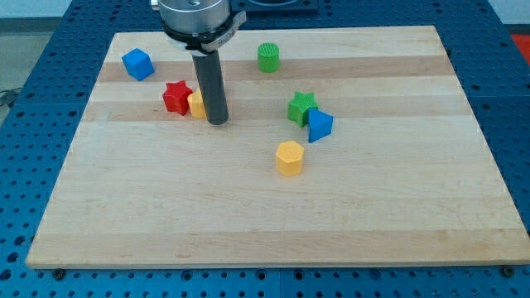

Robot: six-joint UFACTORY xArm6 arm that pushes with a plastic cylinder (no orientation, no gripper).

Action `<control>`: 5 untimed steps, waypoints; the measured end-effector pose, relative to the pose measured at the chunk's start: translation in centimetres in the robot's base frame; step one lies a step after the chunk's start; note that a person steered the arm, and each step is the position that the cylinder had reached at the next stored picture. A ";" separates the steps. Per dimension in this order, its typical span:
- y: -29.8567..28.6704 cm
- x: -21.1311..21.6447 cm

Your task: Separate the yellow heart from red blocks

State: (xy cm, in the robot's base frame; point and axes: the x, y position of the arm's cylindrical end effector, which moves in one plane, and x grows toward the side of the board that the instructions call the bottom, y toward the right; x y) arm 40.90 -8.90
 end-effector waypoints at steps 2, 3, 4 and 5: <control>-5.7 3.2; -7.8 -2.4; -7.9 -3.9; -6.8 -3.8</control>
State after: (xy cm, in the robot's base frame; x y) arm 37.14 -15.71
